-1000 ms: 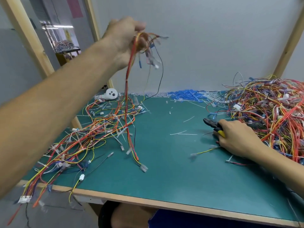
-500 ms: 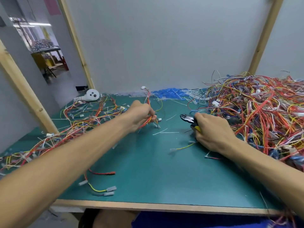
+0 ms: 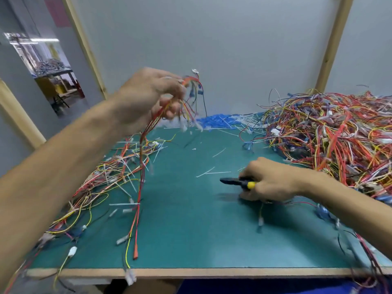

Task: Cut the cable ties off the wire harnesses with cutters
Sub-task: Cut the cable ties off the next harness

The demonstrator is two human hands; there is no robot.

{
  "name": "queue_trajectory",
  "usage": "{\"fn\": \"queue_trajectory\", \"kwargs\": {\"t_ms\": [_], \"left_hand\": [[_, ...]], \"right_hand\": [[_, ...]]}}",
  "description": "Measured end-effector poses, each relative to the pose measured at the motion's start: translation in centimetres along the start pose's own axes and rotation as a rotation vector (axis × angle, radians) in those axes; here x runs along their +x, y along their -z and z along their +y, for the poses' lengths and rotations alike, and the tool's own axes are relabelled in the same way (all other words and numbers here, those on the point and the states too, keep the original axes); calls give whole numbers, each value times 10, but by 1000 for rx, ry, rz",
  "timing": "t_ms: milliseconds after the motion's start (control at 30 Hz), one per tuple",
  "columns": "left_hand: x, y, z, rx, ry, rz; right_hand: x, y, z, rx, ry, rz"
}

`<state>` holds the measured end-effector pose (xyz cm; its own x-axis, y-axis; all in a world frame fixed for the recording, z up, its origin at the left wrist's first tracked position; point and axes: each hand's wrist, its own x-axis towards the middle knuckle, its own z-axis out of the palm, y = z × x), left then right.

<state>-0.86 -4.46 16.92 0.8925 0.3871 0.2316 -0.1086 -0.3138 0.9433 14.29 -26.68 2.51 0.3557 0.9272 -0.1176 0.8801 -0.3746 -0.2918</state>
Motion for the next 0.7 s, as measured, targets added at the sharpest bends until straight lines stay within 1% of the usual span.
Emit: {"fn": "queue_trajectory", "kwargs": {"t_ms": [33,67,100,167,233,267,333,367,433,500,600,667,700], "left_hand": [[-5,0,8,136,-28,-87],[-9,-1,14,252,-59,-142],[-12,-3,17,332,-95,-162],[-13,-9,16,363,-141,-136],[-14,-18,6,305,-122,-140],[-15,-25,-3,296,-102,-163],[-17,-41,-25,351,-53,-232],[-20,-49,-36,397,-35,-258],[-27,-63,-55,481,-63,-245],[-34,-72,-68,585,-153,-217],[-51,-80,-78,824,-288,-284],[-70,-86,-83,854,-322,-333],[-80,-88,-86,887,-354,-313]], "right_hand": [[-5,4,2,6,-20,-49],[-9,5,5,50,-24,-62],[-13,5,7,157,-16,-37],[-17,3,8,533,28,96],[-15,4,5,936,90,266],[-12,5,2,1101,118,333],[-9,9,-6,1353,175,407],[-8,10,-10,1436,191,426],[-7,8,-19,1510,133,460],[-4,3,-25,1535,-23,476],[-1,-4,-30,1512,-256,440],[0,-11,-29,1469,-317,433],[1,-14,-27,1451,-331,459]]}}
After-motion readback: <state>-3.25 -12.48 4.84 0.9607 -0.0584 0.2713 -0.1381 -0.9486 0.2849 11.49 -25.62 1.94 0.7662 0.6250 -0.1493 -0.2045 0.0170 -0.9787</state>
